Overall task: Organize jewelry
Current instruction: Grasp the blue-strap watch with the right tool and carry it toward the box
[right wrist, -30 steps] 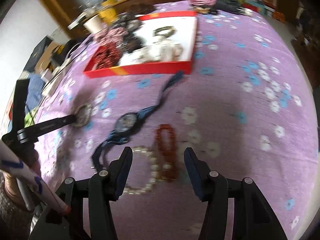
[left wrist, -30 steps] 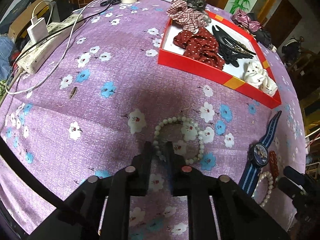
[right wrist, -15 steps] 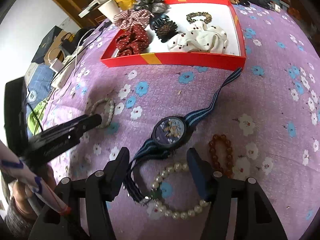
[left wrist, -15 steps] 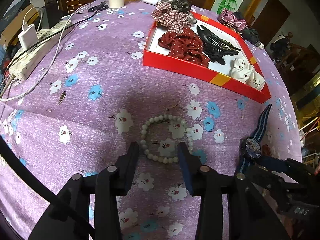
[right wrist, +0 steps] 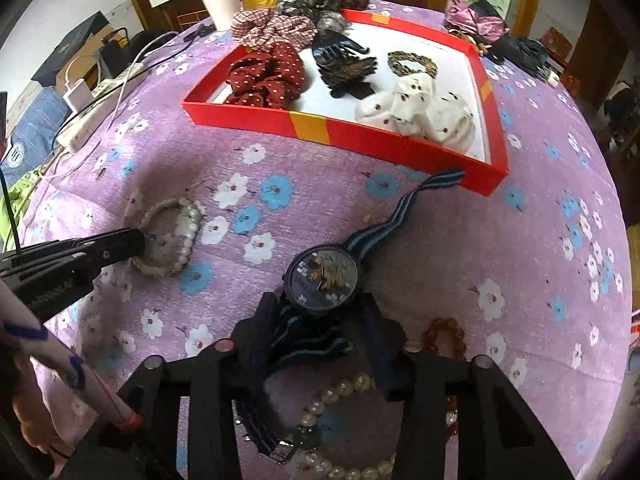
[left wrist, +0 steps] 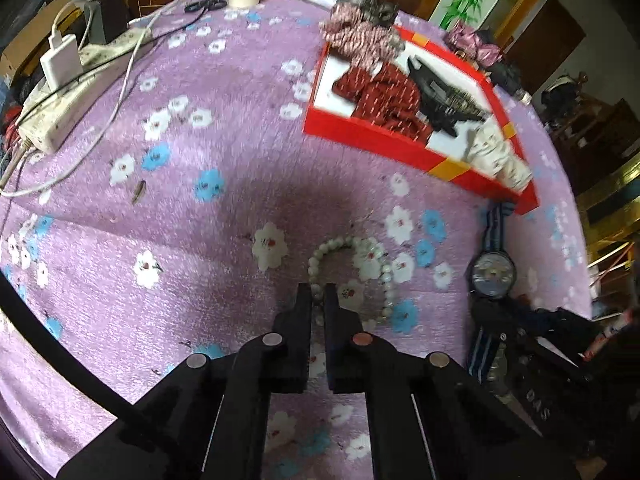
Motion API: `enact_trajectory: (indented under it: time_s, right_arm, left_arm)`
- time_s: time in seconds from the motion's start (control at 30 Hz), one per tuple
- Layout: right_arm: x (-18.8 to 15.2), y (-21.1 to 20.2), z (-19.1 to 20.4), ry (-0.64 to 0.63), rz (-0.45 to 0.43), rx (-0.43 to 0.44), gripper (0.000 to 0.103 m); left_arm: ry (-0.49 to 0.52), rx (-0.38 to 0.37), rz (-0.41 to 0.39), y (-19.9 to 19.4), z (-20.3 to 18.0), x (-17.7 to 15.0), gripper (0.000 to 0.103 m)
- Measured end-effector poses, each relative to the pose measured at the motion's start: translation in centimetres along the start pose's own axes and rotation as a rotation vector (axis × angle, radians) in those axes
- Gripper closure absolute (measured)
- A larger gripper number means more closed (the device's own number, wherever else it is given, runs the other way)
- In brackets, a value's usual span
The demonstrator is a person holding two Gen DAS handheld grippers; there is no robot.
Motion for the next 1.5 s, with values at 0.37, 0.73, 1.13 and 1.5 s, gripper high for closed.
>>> enact_trajectory:
  time_s: [0.37, 0.73, 1.13, 1.5]
  right_arm:
    - [0.3, -3.8, -1.8, 0.117, -0.048, 0.182, 0.099]
    - [4.3, -9.2, -3.4, 0.189, -0.181, 0.257, 0.099]
    - [13.9, -10.4, -7.0, 0.16, -0.257, 0.17, 0.099]
    - [21.5, -4.8, -10.7, 0.192, -0.221, 0.177, 0.099]
  left_arm:
    - [-0.029, -0.103, -0.117, -6.6, 0.2, 3.4, 0.098]
    - [0.043, -0.197, -0.177, -10.0, -3.0, 8.7, 0.098]
    - [0.179, -0.18, -0.2, -7.3, -10.2, 19.6, 0.098]
    - [0.232, -0.142, -0.126, 1.2, -15.6, 27.6, 0.098]
Point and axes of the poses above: each gripper's, at about its wrist camera, not at the fingertips, and y roughly the way its jaws point, z to its left, x to its top, the point moved 4 cm from there along y, roughly the way its jaws point, and after that the axes turned 15 degrees about x, right-handed, at the moved point
